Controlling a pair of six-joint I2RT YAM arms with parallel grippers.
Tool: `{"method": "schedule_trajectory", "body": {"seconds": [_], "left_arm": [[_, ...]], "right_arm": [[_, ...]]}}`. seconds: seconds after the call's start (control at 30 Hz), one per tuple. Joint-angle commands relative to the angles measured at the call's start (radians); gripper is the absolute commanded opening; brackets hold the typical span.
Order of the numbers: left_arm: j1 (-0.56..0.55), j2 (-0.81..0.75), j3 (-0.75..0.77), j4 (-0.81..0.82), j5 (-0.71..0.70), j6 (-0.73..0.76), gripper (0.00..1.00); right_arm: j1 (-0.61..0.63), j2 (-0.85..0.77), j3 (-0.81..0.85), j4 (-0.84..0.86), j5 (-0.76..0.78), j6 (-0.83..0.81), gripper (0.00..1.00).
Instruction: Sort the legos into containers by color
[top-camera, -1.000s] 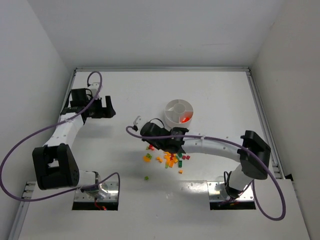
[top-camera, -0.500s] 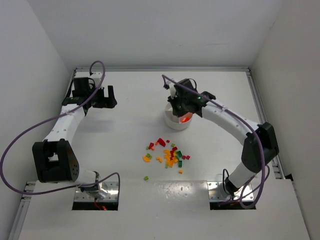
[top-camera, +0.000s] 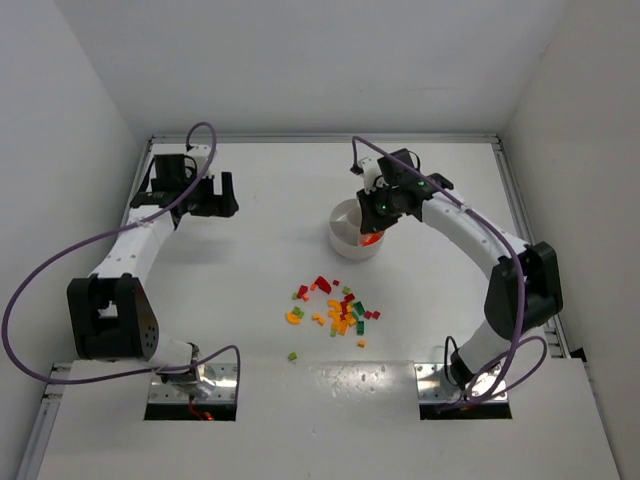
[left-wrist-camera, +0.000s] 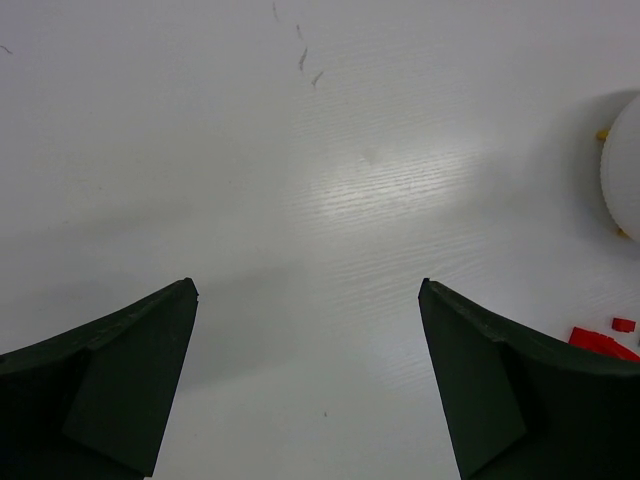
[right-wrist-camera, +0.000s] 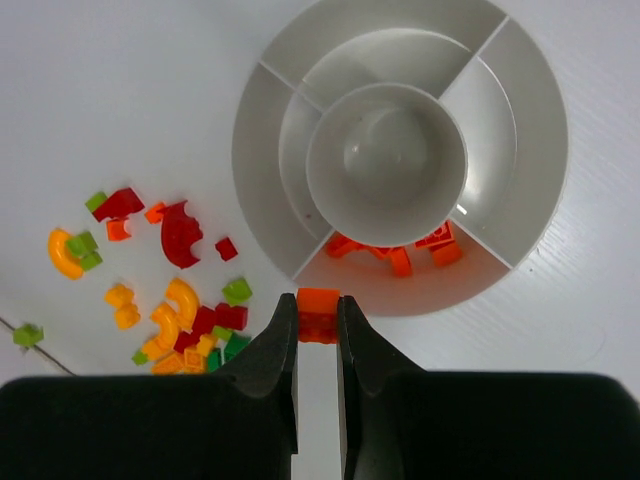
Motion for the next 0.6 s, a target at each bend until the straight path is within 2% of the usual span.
{"method": "schedule_trajectory", "body": {"seconds": [0.0, 0.2, 0.23, 0.33, 0.53, 0.57], "left_arm": [[-0.017, 0.009, 0.043, 0.011, -0.006, -0.021, 0.99], [-0.026, 0.029, 0.052, 0.020, -0.006, -0.042, 0.99], [-0.035, 0.029, 0.052, 0.020, -0.006, -0.042, 0.99], [-0.035, 0.029, 0.052, 0.020, -0.016, -0.042, 0.99], [-0.035, 0.038, 0.061, 0.030, -0.016, -0.042, 0.99], [-0.035, 0.047, 0.070, 0.030, -0.016, -0.042, 0.99]], "right_arm": [[-0.017, -0.024, -0.016, -0.001, -0.050, -0.028, 0.00], [-0.038, 0.012, 0.007, 0.008, -0.037, -0.048, 0.11], [-0.038, 0.012, 0.007, 0.008, -0.028, -0.048, 0.18], [-0.047, 0.031, 0.027, 0.008, -0.019, -0.057, 0.27], [-0.047, 0.083, 0.074, 0.019, -0.001, -0.066, 0.37], [-0.047, 0.083, 0.087, 0.019, -0.001, -0.066, 0.42]]}}
